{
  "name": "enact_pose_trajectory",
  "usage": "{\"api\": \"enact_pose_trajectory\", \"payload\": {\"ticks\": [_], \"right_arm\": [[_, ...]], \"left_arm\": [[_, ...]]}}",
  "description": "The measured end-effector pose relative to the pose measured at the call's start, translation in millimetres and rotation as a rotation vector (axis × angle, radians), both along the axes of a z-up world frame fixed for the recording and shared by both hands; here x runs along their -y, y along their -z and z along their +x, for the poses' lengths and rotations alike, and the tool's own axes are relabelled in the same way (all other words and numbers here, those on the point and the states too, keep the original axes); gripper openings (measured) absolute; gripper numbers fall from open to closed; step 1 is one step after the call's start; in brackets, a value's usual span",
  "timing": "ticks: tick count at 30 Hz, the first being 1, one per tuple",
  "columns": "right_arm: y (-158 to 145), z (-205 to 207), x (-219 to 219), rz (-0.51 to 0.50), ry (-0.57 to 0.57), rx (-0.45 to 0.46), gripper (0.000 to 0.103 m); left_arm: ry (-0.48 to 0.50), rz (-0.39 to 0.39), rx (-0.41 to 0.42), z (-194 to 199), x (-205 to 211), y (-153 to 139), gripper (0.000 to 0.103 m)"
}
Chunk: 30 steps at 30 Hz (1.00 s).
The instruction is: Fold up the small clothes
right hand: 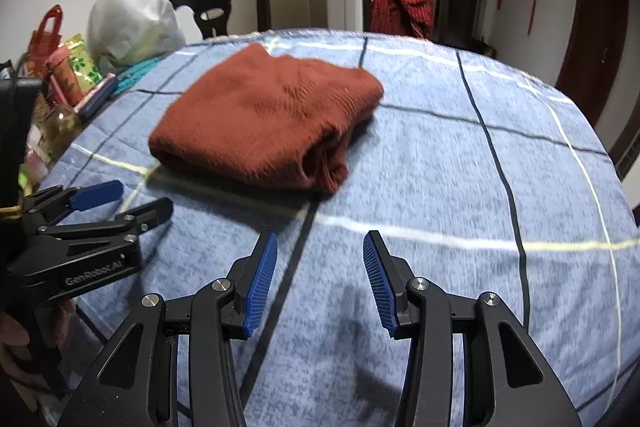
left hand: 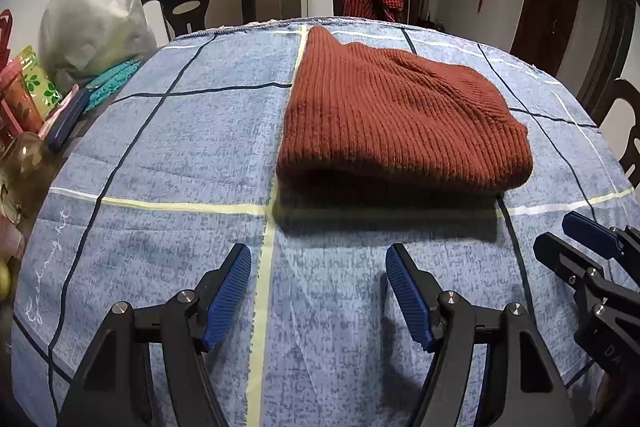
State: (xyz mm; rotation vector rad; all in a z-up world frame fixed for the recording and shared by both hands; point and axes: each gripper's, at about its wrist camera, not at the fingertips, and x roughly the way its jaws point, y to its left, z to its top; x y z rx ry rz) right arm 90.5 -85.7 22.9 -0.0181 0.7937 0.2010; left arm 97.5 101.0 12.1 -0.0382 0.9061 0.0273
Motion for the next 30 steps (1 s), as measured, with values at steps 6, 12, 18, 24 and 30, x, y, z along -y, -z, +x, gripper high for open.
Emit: {"api": "enact_pose_trajectory", "payload": {"ticks": [6,12,18,24,30], "right_arm": [[10,-2,-2,-0.023,0.000,-0.045,0.047],[16,0,-4,-0.054,0.012,-0.054,0.047],[18,2,-7,-0.067,0.016,-0.048,0.050],[19,4,-9,-0.067,0.020,-0.044,0.054],[19,4,-8,-0.061,0.020,-0.044,0.055]], "left_arm": [[0.004,0.008,-0.018,-1,6,8,0.072],[-0.001,0.005,-0.020,-1,8,9,0.076],[-0.029,-0.012,-0.030,2,5,11,0.084],[-0.034,-0.008,-0.032,2,5,12,0.086],[-0.035,-0.010,-0.033,2,4,12,0.086]]}}
